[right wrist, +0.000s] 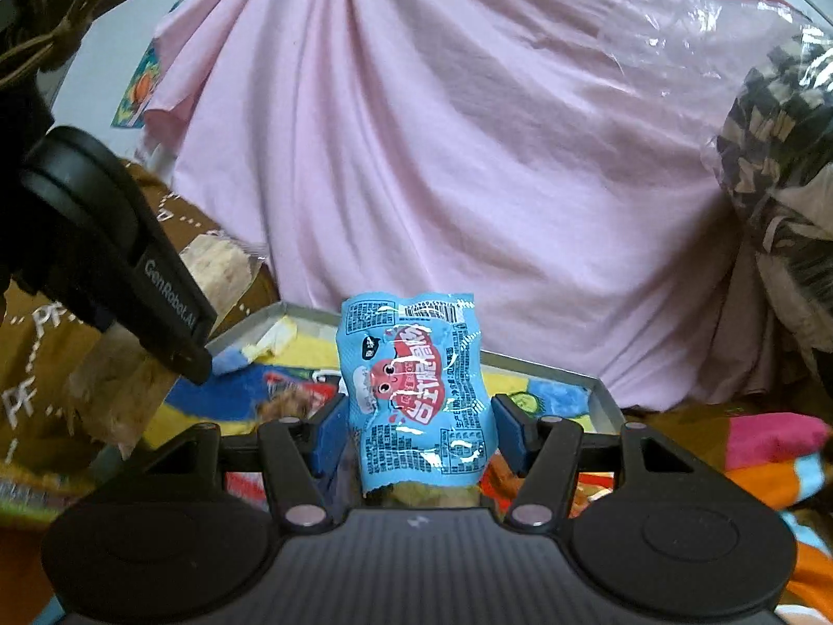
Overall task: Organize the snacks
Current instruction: 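Carry the rice bar and blue pouch over the tray with both tools, then lower both snacks into the tray and open both tools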
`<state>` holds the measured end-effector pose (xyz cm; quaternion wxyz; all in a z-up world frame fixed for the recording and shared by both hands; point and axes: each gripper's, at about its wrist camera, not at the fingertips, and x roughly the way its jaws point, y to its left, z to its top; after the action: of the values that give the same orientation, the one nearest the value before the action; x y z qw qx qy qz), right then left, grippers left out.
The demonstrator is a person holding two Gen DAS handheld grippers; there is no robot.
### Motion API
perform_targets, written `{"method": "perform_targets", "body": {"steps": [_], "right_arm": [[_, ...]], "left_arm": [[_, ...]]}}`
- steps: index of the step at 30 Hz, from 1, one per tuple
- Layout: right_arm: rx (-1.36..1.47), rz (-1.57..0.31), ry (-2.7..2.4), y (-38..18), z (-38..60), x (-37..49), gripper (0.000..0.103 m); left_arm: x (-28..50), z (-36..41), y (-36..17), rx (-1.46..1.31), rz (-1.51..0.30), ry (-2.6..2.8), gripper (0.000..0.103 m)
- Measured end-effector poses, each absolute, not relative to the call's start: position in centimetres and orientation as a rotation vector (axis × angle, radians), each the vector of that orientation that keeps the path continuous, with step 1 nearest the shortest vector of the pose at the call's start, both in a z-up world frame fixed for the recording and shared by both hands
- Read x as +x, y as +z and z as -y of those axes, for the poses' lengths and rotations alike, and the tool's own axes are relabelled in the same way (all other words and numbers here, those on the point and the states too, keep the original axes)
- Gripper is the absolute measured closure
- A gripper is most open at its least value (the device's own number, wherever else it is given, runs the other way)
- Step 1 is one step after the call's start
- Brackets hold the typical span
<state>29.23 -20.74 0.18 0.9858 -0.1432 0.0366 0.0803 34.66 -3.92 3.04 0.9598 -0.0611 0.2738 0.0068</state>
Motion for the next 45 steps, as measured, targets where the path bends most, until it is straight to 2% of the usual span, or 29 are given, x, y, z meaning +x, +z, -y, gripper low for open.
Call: {"method": "perform_targets", "body": {"steps": [17, 39, 42, 45], "right_arm": [[-0.188, -0.172, 0.196, -1.4, 20.5, 35.2, 0.039], [-0.134, -0.265, 0.21, -2.3, 21.2, 36.7, 0.037], [-0.135, -0.266, 0.212, -2.2, 21.3, 36.6, 0.036], [-0.136, -0.256, 0.216, -2.1, 21.2, 36.5, 0.033]], "left_arm": [[40.4, 3.6, 1.0, -0.081, -0.607, 0.093, 0.068], [42.8, 4.2, -0.9, -0.111, -0.689, 0.09, 0.068], [42.7, 3.9, -0.9, -0.133, -0.691, 0.087, 0.067], [42.5, 3.8, -0.6, -0.144, -0.682, 0.08, 0.06]]}}
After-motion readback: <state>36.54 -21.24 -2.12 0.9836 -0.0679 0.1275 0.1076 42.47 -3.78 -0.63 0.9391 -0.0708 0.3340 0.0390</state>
